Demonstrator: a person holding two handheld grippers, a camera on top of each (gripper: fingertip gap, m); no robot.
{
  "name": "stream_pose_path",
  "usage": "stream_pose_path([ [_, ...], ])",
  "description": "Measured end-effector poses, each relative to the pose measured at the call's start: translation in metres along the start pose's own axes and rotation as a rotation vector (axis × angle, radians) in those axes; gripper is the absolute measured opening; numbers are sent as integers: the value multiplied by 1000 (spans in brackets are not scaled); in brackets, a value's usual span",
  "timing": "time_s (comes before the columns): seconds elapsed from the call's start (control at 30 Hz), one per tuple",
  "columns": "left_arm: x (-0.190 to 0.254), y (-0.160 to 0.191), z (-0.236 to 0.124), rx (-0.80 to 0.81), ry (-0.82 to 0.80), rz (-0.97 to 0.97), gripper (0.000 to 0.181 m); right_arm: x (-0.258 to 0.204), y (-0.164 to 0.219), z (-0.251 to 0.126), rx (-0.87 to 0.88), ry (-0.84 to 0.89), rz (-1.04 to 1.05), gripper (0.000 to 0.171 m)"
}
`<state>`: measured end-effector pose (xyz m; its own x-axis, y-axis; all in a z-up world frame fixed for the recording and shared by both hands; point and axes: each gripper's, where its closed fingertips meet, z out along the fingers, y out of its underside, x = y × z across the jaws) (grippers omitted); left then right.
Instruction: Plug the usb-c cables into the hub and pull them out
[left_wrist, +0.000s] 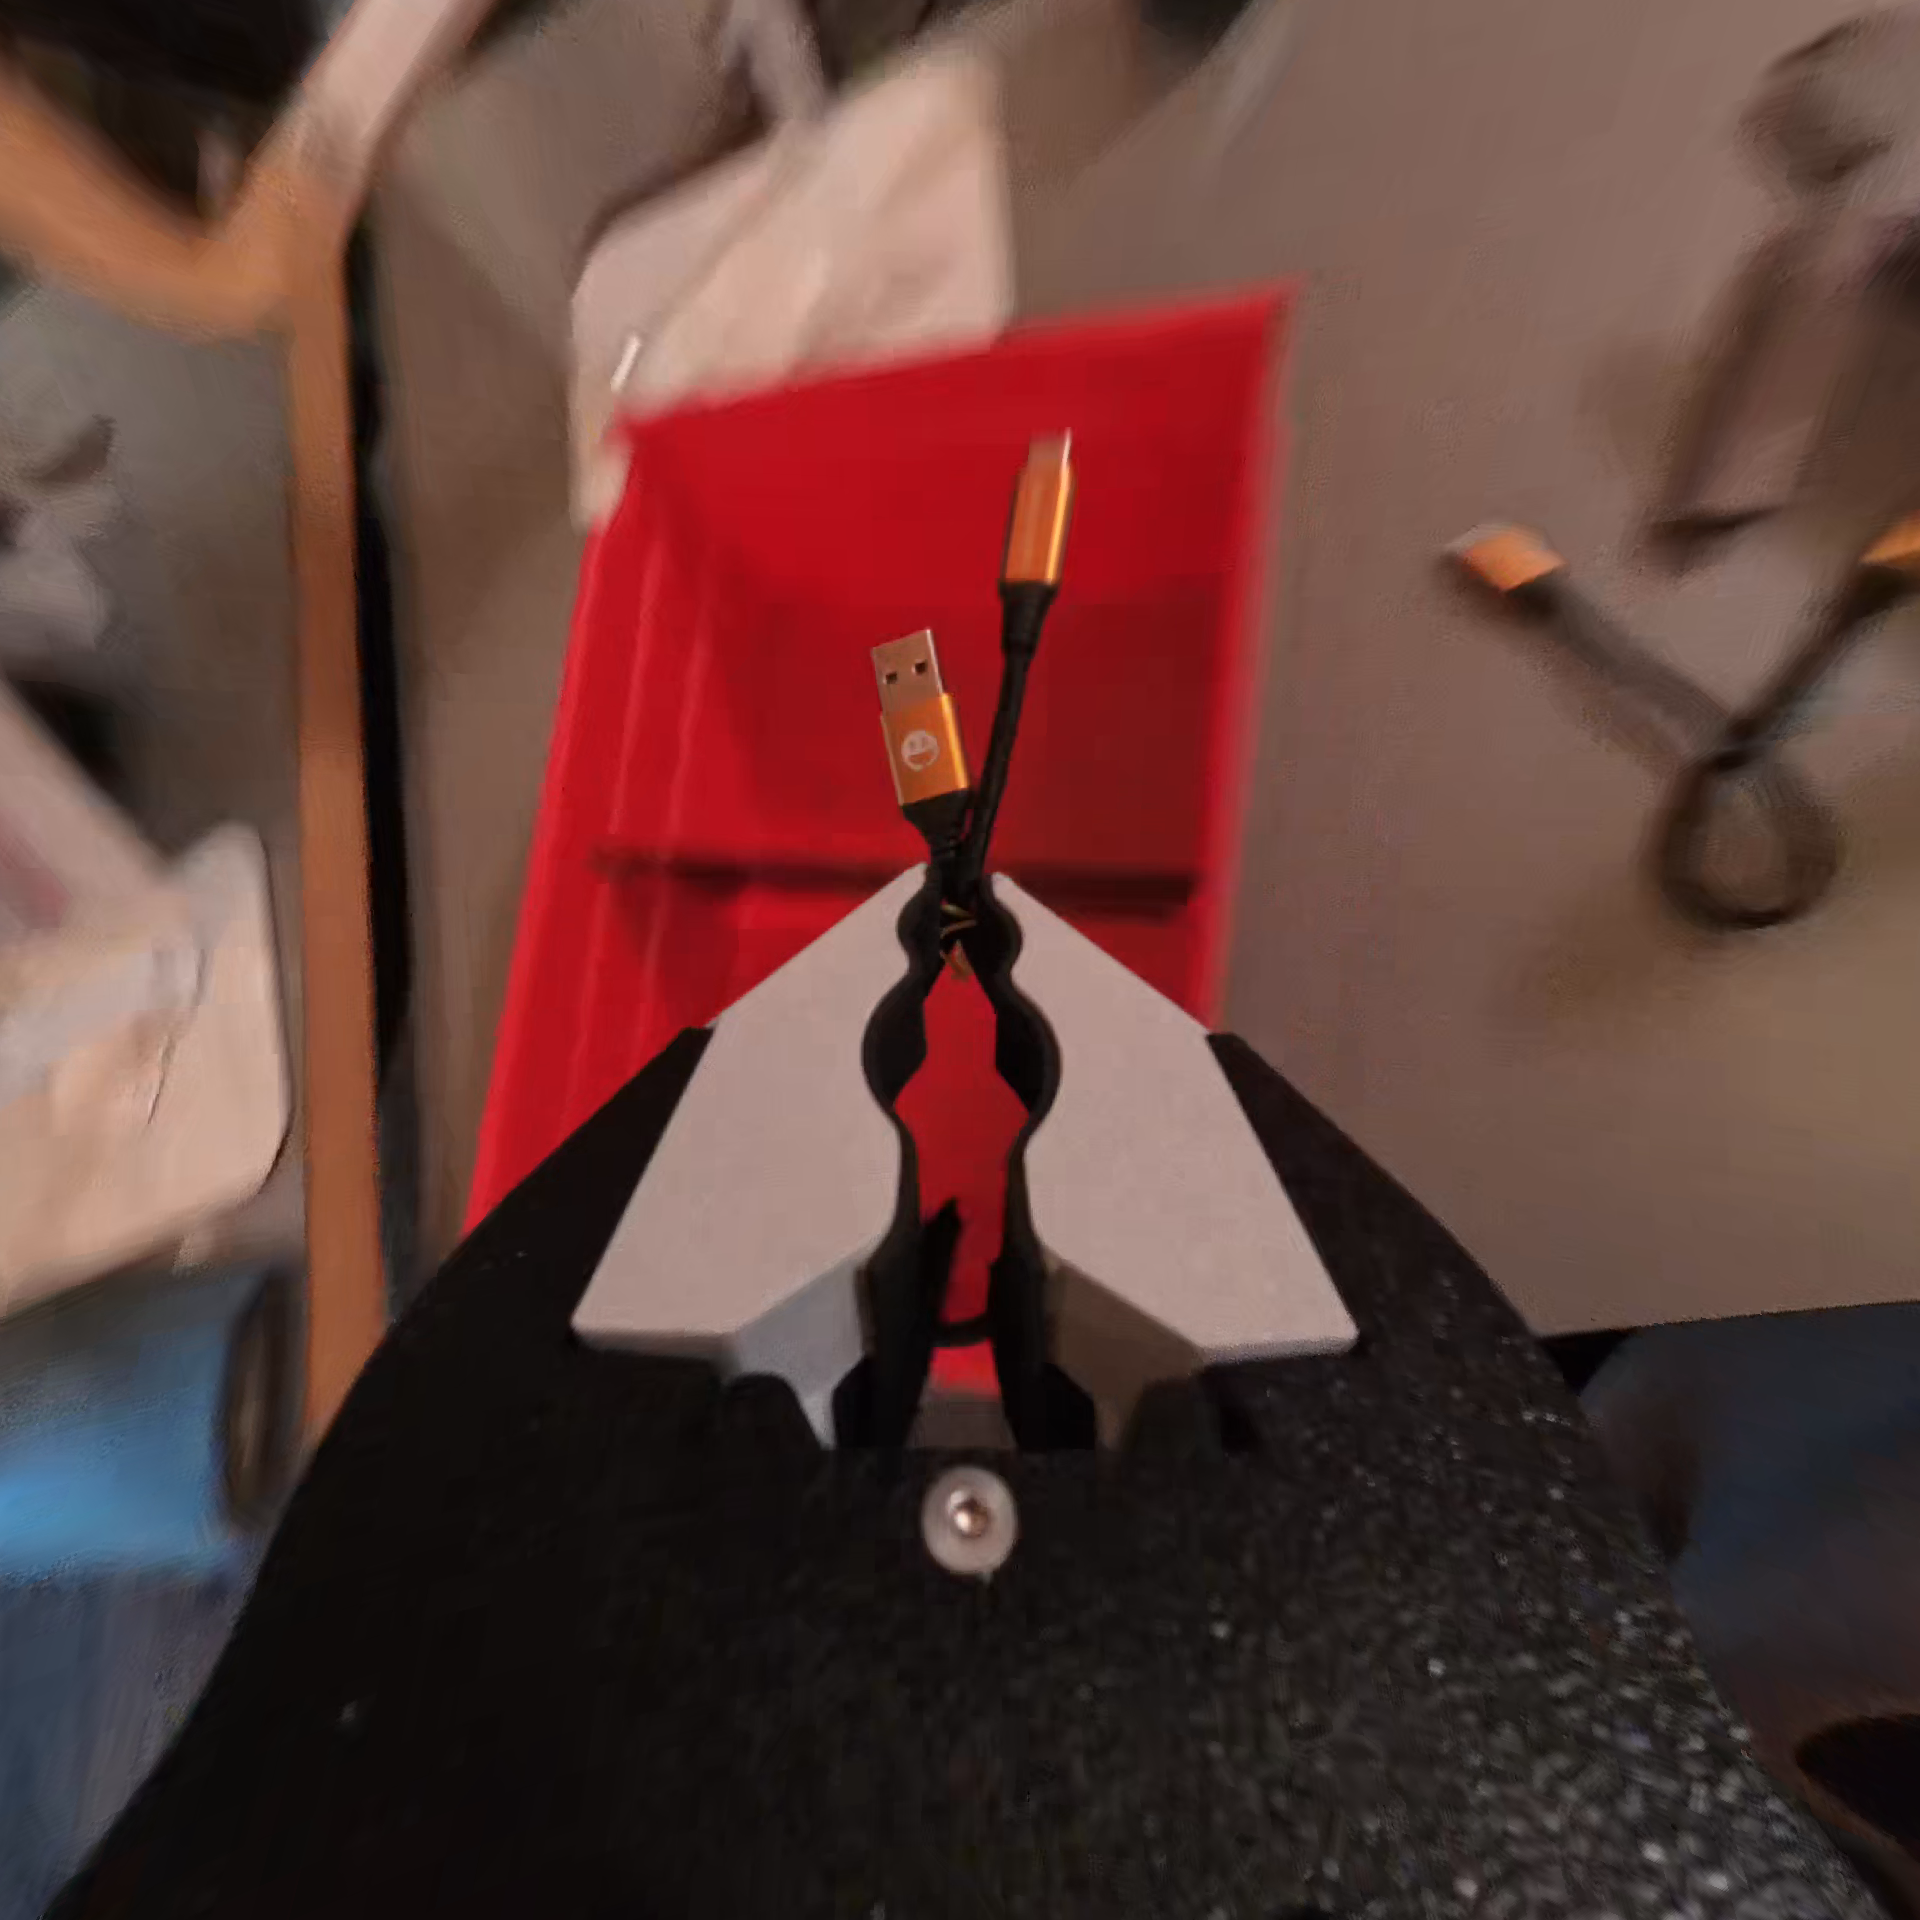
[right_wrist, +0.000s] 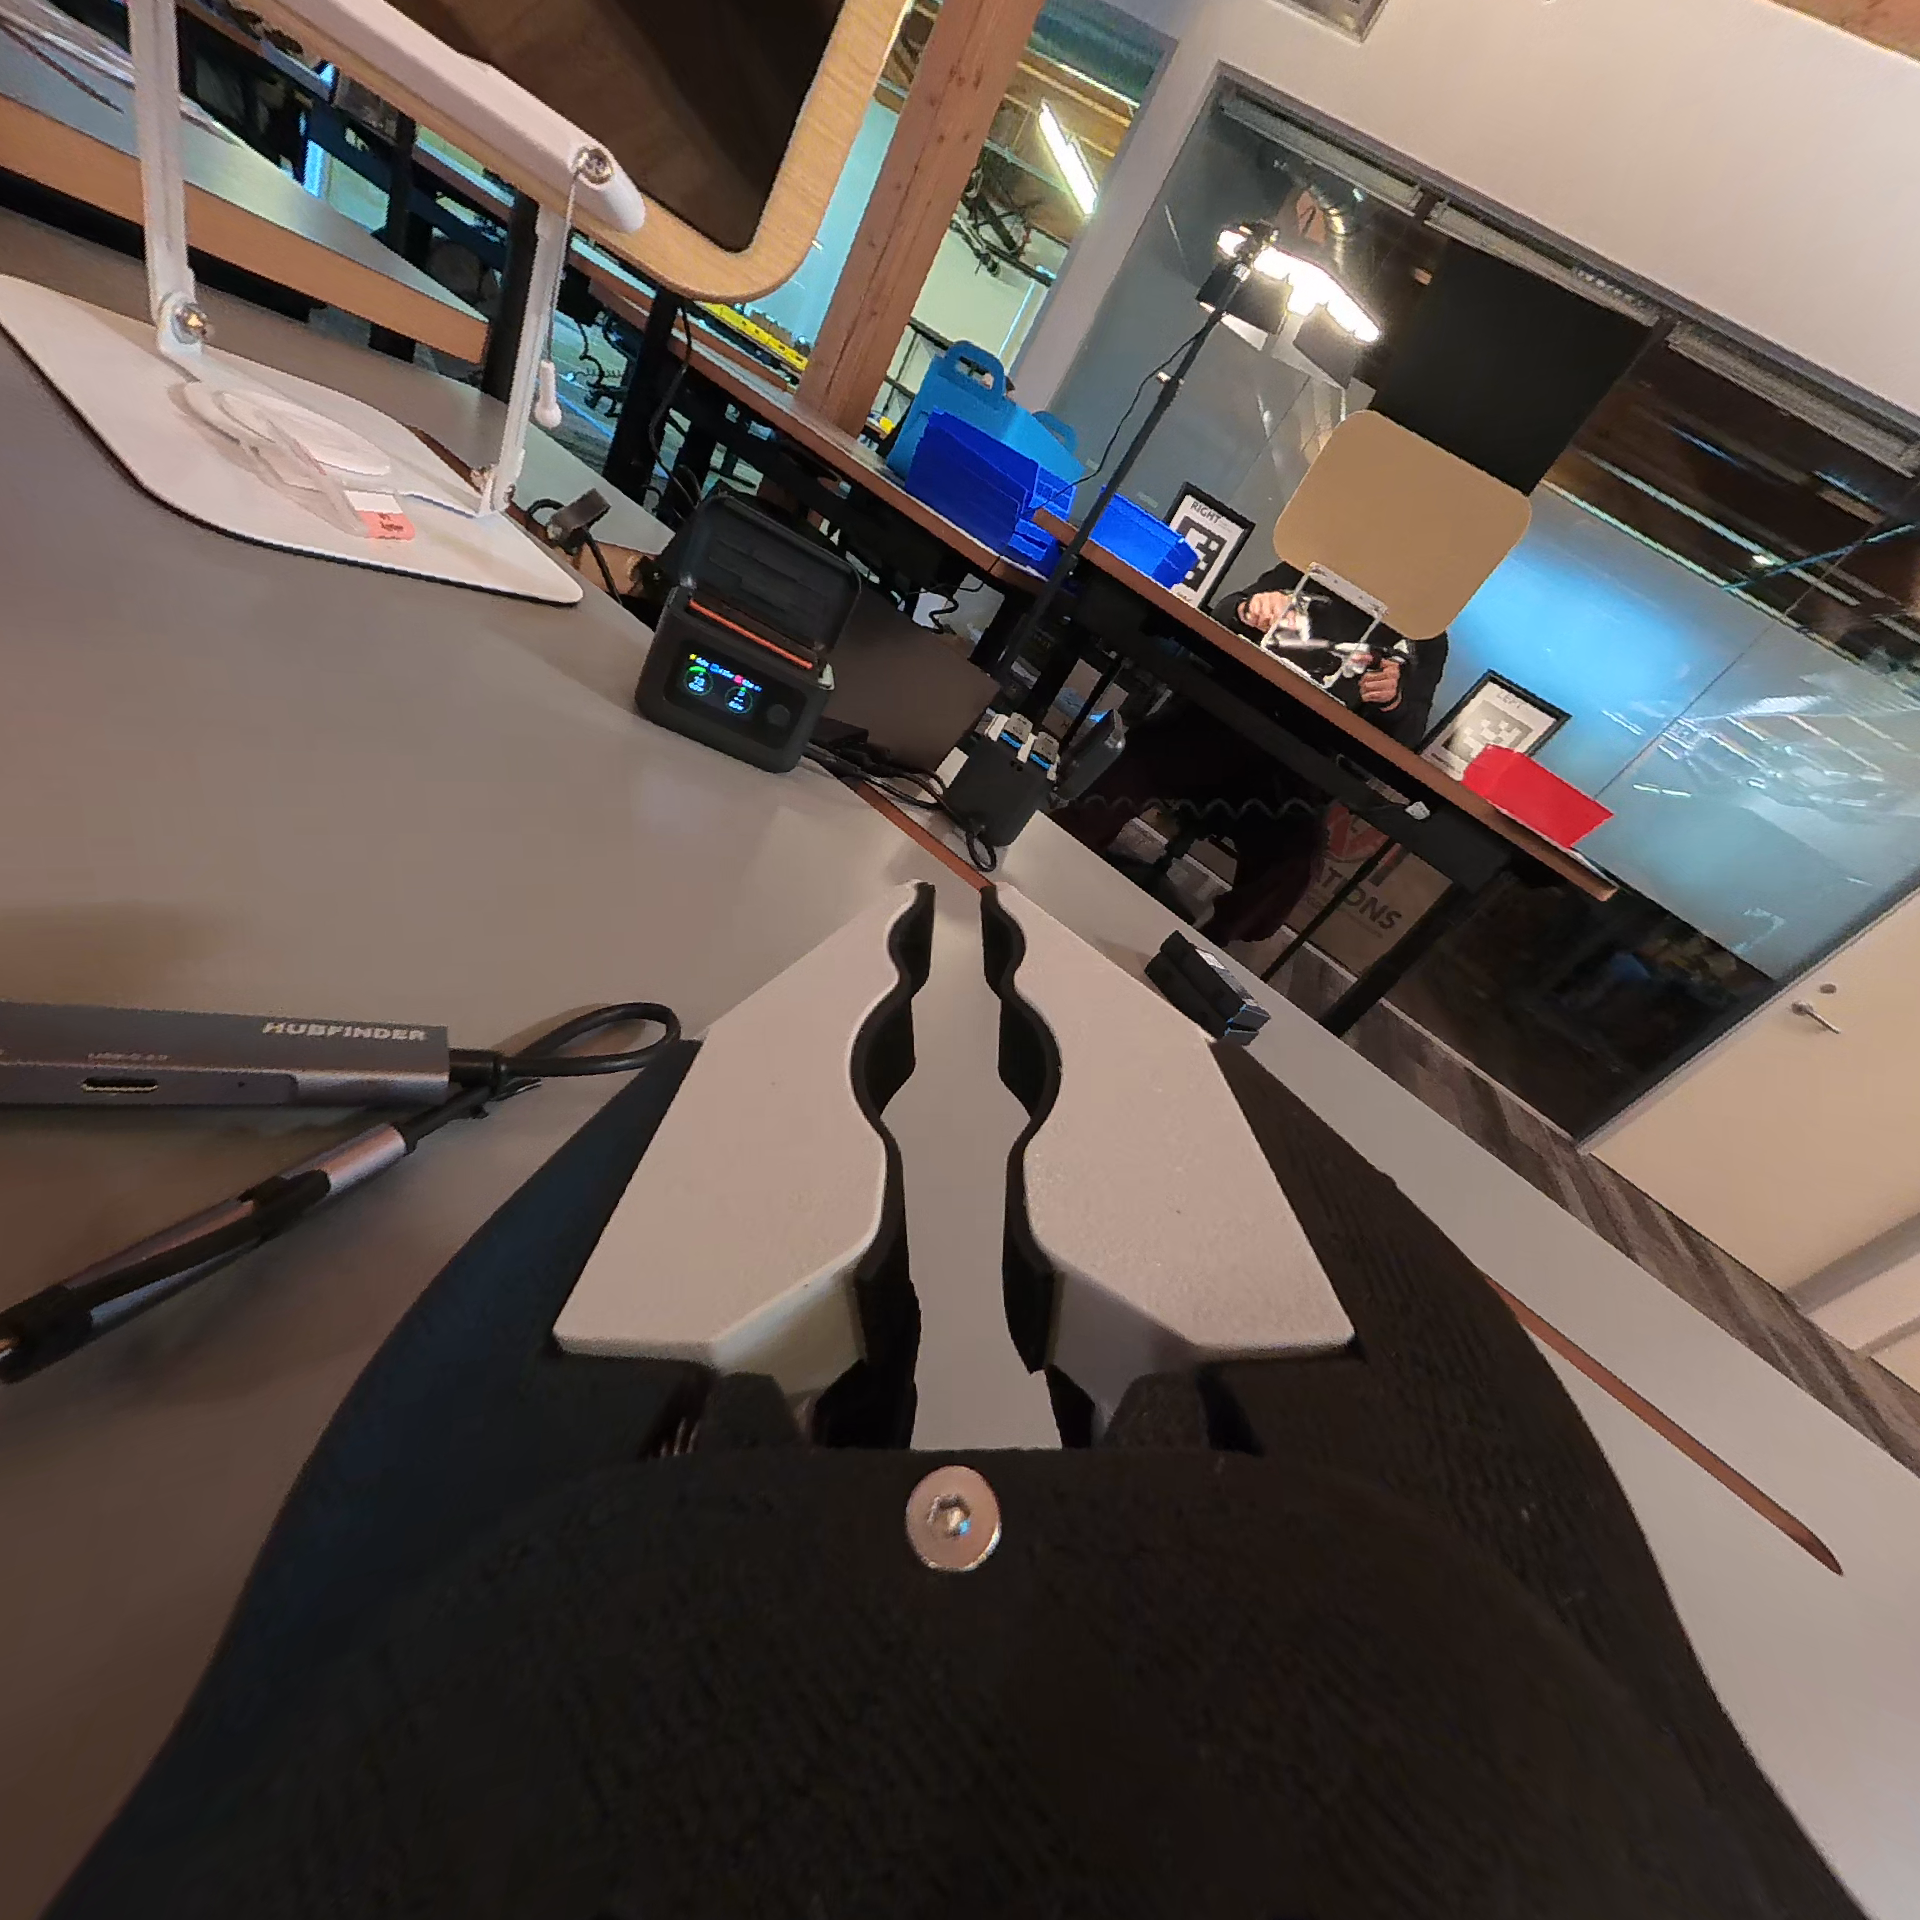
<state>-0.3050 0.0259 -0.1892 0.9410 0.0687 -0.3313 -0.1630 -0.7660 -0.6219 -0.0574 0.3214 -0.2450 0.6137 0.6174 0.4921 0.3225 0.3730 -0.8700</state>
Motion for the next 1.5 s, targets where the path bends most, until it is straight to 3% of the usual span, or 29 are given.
stream_pose_path([
  [0.03,28,-23,-2,86,75,50,4,2,0,0,1,8,5,8],
  [0.13,103,-70,10,189,228,233,4,12,-1,-2,11,55,34,8],
  [0.3,175,-122,87,139,381,338,4,30,2,-7,20,123,94,7],
  [0.5,197,-153,187,67,384,296,4,28,0,-6,22,115,85,8],
  [0.7,198,-151,233,26,332,291,4,20,0,-3,16,90,51,7],
  [0.73,199,-148,237,14,344,270,12,18,-1,-2,15,86,39,7],
  [0.87,201,-146,228,63,416,150,47,13,-2,-2,18,72,2,7],
  [0.97,208,-144,192,211,499,184,49,12,-2,-1,13,71,-20,8],
  [1.03,228,-130,160,274,667,262,50,11,-1,0,11,71,-30,7],
  [1.13,242,-96,141,211,777,399,52,11,-1,0,6,75,-42,8],
  [1.23,243,-73,150,172,747,497,40,11,0,-1,2,73,-51,7],
  [1.37,243,-61,153,117,782,470,36,5,-7,-4,24,45,-94,10],
  [1.5,240,-60,154,108,828,393,29,-45,-27,-17,93,-195,-242,23],
])
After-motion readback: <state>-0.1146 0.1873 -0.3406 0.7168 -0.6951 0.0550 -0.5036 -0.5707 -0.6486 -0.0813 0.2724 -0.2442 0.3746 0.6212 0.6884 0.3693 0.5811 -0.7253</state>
